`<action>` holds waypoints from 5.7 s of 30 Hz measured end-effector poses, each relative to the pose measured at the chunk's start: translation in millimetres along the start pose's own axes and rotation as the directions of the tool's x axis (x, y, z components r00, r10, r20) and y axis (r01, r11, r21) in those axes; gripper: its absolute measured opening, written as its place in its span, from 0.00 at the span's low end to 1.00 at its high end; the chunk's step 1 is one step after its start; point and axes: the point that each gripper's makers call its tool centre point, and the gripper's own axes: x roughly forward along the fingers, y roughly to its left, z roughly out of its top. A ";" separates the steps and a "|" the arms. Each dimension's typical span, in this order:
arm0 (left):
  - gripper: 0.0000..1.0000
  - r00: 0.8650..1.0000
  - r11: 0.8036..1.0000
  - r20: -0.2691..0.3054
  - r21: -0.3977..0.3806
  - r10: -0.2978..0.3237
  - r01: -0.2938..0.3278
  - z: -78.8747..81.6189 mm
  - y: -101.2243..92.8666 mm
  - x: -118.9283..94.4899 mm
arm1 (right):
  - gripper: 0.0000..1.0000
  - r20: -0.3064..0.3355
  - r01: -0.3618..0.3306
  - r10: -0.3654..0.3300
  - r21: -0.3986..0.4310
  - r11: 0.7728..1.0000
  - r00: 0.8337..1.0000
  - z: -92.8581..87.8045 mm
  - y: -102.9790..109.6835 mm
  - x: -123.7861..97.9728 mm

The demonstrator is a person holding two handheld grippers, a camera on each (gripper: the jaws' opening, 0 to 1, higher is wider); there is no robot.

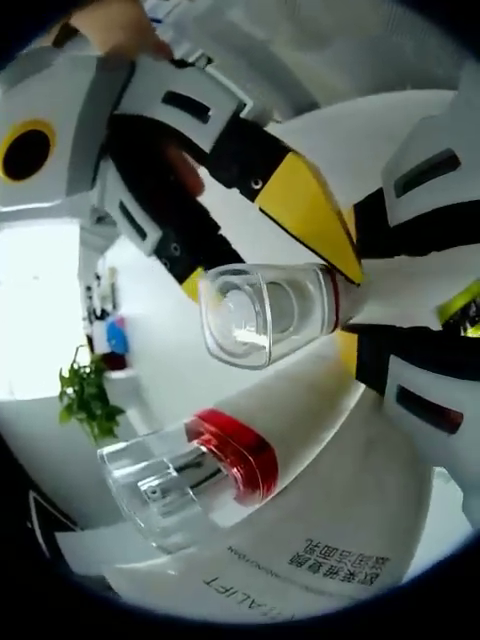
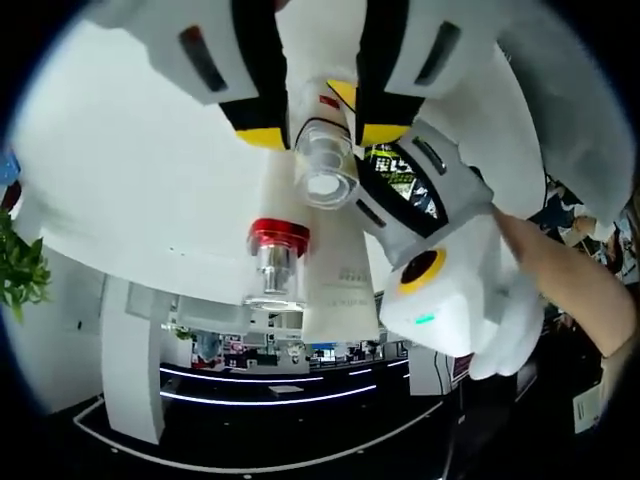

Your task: Arrange the skincare products in the storage area until every visible bottle or jar stands upright without overlapping.

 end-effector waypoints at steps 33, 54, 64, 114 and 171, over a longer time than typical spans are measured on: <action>0.45 0.996 0.983 -0.024 -0.159 0.090 -0.093 -29.3 -27.9 -59.3 | 0.50 0.006 -0.049 0.049 0.027 0.998 0.999 5.0 30.1 -31.8; 0.63 0.968 0.894 -0.042 -0.375 0.248 -0.246 -68.2 -42.7 -128.1 | 0.61 0.040 -0.080 0.078 0.056 0.995 0.996 12.0 63.6 -59.9; 0.71 0.948 0.843 -0.056 -0.442 0.313 -0.305 -86.8 -57.0 -165.0 | 0.66 0.049 -0.075 0.071 0.066 0.995 0.996 16.7 67.8 -74.8; 0.93 0.842 0.623 -0.089 -0.632 0.532 -0.461 -126.5 -122.4 -260.1 | 0.82 0.004 -0.022 0.022 0.158 0.987 1.000 -7.7 77.1 -100.2; 0.82 0.849 0.627 -0.093 -0.633 0.521 -0.454 -133.0 -124.4 -250.6 | 0.87 -0.050 -0.059 0.058 -0.026 0.998 0.997 84.4 -11.7 -64.5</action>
